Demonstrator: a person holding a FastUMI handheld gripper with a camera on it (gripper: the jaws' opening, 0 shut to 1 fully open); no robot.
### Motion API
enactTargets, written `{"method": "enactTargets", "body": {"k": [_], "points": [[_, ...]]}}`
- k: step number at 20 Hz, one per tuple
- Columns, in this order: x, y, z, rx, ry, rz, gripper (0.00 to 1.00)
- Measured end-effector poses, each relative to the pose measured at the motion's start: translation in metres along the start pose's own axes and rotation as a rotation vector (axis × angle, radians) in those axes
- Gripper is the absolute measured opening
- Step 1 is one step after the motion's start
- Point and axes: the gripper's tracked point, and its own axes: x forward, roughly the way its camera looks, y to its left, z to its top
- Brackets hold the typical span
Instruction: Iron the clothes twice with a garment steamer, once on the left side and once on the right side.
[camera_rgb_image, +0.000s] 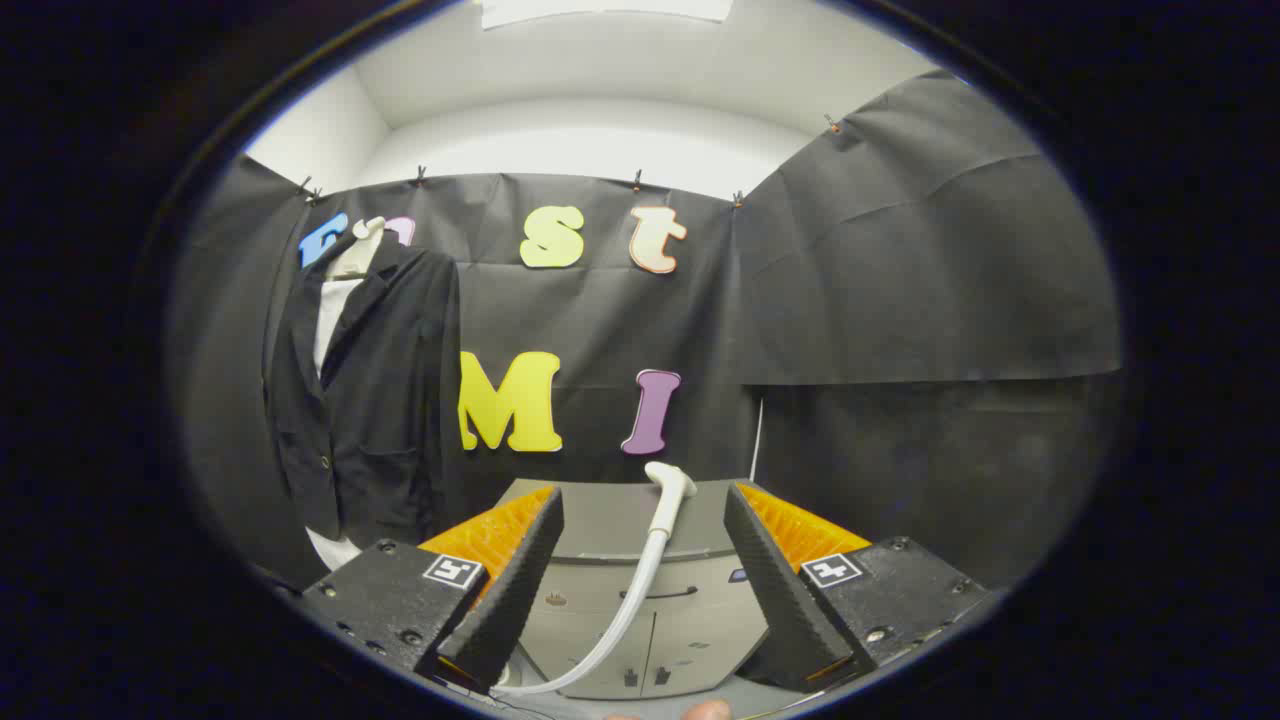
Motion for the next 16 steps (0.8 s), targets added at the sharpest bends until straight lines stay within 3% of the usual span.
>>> {"method": "enactTargets", "body": {"k": [11, 16], "points": [[0.008, 0.004, -0.003, 0.024, 0.015, 0.043, 1.0], [0.018, 0.007, -0.011, 0.035, 0.062, -0.009, 1.0]]}}
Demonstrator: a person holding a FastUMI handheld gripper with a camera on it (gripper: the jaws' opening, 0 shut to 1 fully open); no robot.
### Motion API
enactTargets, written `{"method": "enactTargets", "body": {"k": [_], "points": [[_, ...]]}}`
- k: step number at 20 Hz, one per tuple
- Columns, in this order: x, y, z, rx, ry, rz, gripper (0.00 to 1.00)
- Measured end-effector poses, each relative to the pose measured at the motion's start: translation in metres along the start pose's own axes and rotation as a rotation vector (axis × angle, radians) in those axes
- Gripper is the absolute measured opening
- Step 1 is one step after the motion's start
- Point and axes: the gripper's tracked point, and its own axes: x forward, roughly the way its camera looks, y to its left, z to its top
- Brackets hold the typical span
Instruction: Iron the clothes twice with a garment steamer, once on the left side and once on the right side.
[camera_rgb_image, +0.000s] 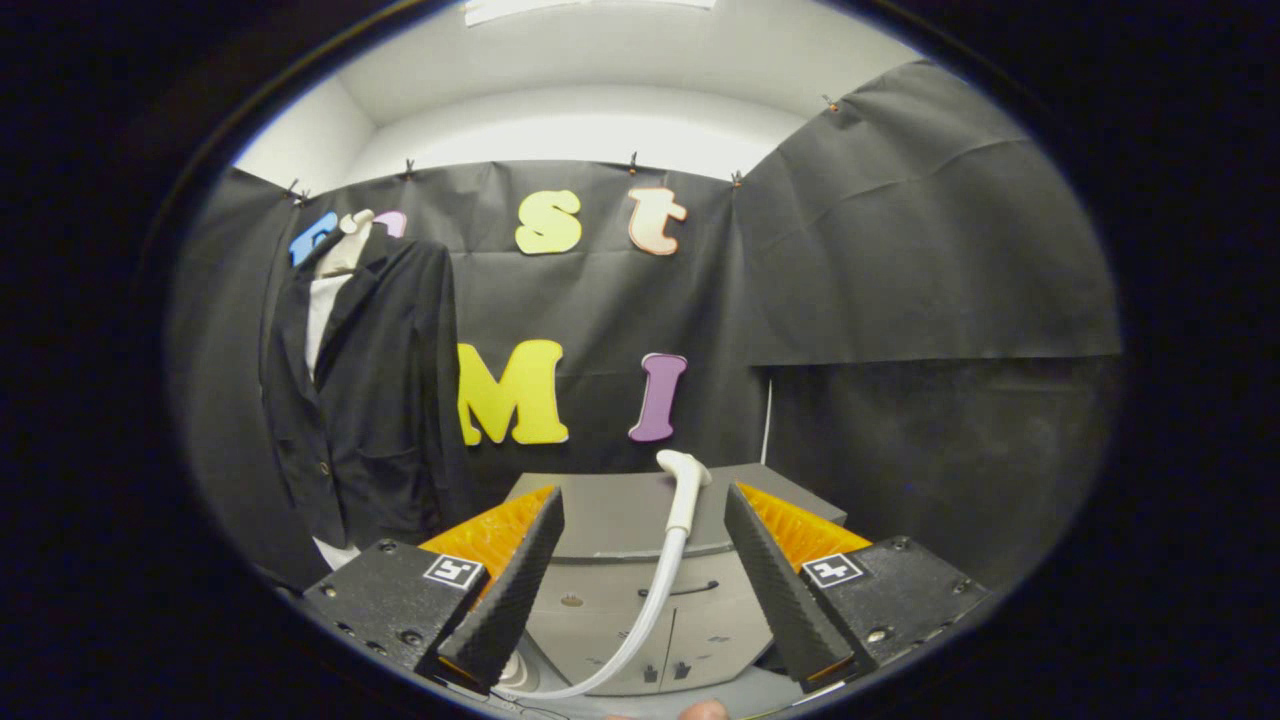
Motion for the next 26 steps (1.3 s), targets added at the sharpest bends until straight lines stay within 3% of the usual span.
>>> {"method": "enactTargets", "body": {"k": [5, 9, 12, 16, 26], "points": [[0.036, 0.008, 0.011, -0.01, -0.002, -0.035, 1.0], [0.077, -0.004, 0.014, -0.009, 0.017, -0.003, 1.0], [0.124, -0.012, 0.006, 0.037, 0.074, 0.064, 1.0], [0.191, -0.035, -0.009, 0.033, 0.128, 0.088, 1.0], [0.314, -0.064, -0.074, 0.1, 0.448, 0.086, 0.97]]}}
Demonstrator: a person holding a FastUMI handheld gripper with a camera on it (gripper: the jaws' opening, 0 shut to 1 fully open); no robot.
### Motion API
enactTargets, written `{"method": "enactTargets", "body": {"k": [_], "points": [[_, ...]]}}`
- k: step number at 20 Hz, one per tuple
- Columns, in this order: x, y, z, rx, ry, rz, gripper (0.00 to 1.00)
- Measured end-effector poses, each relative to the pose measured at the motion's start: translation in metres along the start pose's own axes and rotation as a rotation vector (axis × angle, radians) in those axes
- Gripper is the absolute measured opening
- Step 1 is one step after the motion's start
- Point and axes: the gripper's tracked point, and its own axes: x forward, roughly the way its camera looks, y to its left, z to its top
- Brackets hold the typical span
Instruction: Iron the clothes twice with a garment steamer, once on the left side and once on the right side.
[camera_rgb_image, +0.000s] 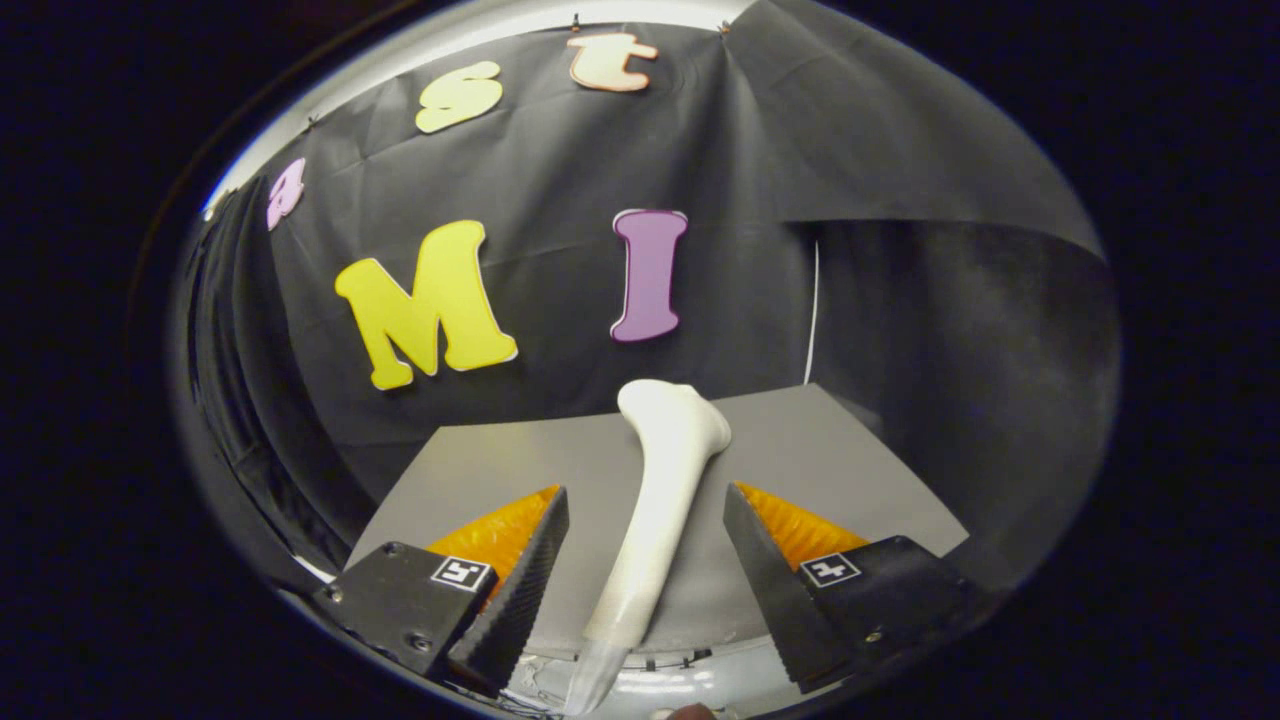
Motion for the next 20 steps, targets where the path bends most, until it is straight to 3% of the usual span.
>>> {"method": "enactTargets", "body": {"k": [5, 10, 13, 16, 18, 20], "points": [[0.046, -0.003, -0.016, 0.039, 0.137, -0.024, 0.87], [0.055, -0.002, -0.031, 0.052, 0.225, -0.026, 0.82], [0.069, -0.008, -0.037, 0.079, 0.241, -0.081, 0.69], [0.066, -0.011, -0.035, 0.098, 0.227, -0.086, 0.55], [0.066, -0.009, -0.033, 0.135, 0.219, -0.074, 0.48], [0.063, 0.002, -0.037, 0.147, 0.216, 0.003, 0.44]]}}
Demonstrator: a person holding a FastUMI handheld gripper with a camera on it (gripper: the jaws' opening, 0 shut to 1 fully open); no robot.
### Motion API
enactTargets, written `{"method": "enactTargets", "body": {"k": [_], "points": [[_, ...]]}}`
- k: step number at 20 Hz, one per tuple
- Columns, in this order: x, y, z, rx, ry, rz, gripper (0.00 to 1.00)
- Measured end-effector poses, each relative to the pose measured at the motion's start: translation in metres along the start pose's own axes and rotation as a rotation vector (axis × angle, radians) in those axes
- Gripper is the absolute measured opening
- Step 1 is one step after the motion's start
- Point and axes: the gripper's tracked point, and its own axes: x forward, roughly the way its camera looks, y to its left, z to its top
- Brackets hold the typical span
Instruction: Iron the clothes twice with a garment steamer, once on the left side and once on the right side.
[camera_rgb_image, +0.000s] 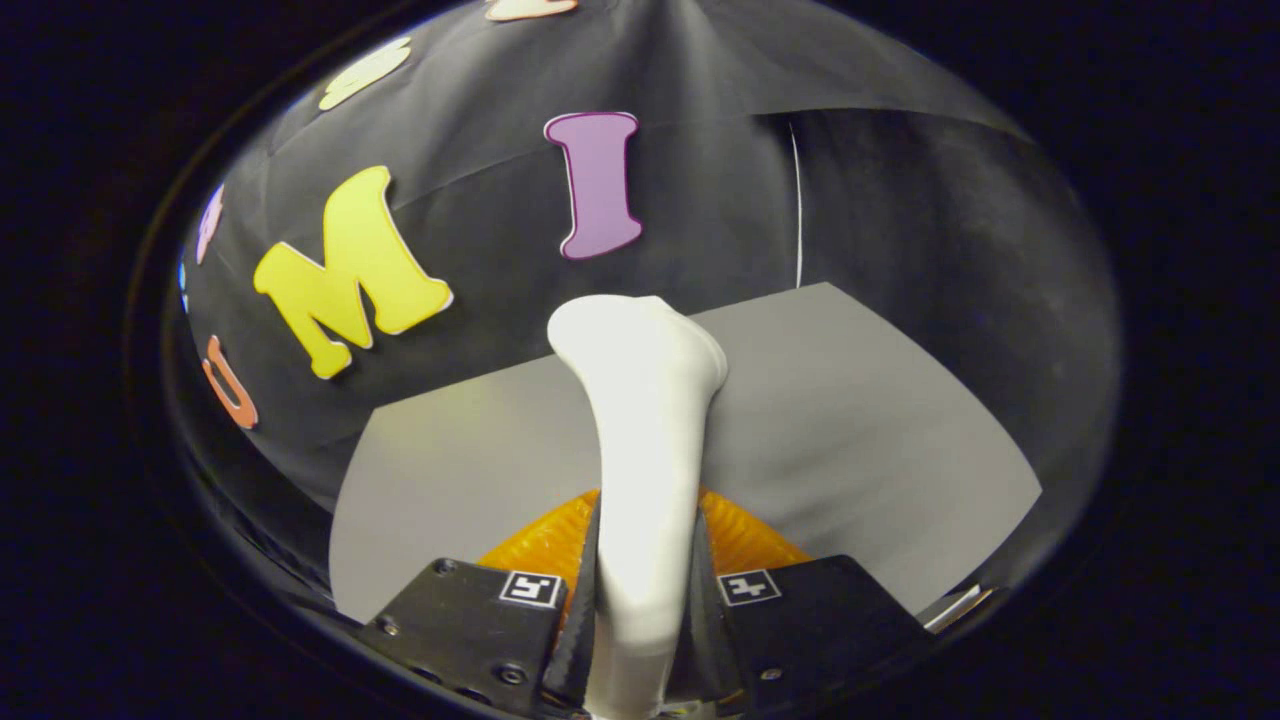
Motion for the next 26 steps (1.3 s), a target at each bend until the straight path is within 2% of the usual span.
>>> {"method": "enactTargets", "body": {"k": [1, 7, 13, 18, 26], "points": [[-0.006, 0.007, -0.001, 0.006, -0.02, 0.032, 0.41], [-0.066, 0.046, 0.017, -0.005, -0.21, 0.104, 0.39], [-0.158, 0.103, 0.02, 0.005, -0.373, 0.168, 0.39], [-0.237, 0.172, -0.001, -0.053, -0.498, 0.235, 0.39], [-0.321, 0.266, -0.054, -0.103, -0.613, 0.293, 0.39]]}}
